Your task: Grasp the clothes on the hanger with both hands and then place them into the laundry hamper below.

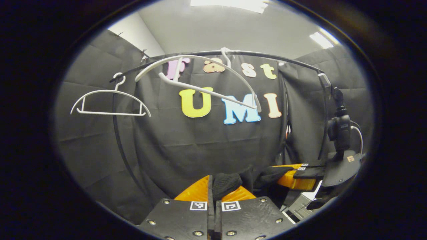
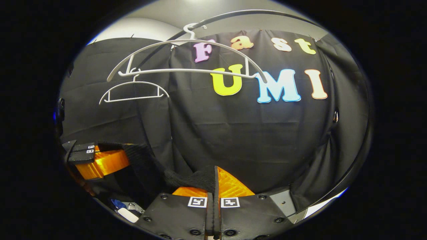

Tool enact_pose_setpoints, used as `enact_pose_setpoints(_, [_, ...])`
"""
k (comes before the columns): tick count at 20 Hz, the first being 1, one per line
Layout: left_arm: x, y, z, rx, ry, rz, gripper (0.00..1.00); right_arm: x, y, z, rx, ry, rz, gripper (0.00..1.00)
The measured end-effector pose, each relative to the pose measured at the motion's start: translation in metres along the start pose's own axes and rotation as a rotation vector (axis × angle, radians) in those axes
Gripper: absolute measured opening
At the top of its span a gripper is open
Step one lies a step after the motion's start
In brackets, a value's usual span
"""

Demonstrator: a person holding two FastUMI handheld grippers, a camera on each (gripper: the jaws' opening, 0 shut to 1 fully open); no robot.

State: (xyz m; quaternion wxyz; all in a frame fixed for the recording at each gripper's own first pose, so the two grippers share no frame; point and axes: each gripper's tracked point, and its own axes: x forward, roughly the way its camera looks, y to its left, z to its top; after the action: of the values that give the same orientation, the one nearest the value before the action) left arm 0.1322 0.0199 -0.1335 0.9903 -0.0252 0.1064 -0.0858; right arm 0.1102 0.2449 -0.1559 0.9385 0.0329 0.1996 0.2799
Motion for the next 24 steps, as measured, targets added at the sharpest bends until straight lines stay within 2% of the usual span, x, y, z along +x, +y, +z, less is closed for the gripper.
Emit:
enact_pose_setpoints(3, [-0.006,-0.004,-0.036,0.0,0.041,-0.032,0.01,0.0,0.004,-0.042,0.021,0.057,-0.013,0.0])
enact_pose_setpoints(7, [-0.003,-0.004,-0.101,-0.011,0.12,-0.038,0.01,0.002,-0.001,-0.107,0.032,0.151,-0.052,0.01])
enact_pose_setpoints(12, [0.023,0.003,-0.18,-0.017,0.211,-0.007,0.02,0.007,-0.014,-0.18,0.037,0.255,-0.098,0.02])
enact_pose_setpoints(13, [0.024,0.004,-0.195,-0.021,0.228,0.001,0.0,0.009,-0.017,-0.194,0.037,0.272,-0.109,0.02])
enact_pose_setpoints(21, [0.026,0.012,-0.311,-0.014,0.411,0.055,0.01,0.012,-0.044,-0.286,0.074,0.418,-0.249,0.02])
enact_pose_setpoints(24, [0.007,0.004,-0.35,-0.015,0.511,0.06,0.01,0.002,-0.046,-0.312,0.071,0.483,-0.274,0.0])
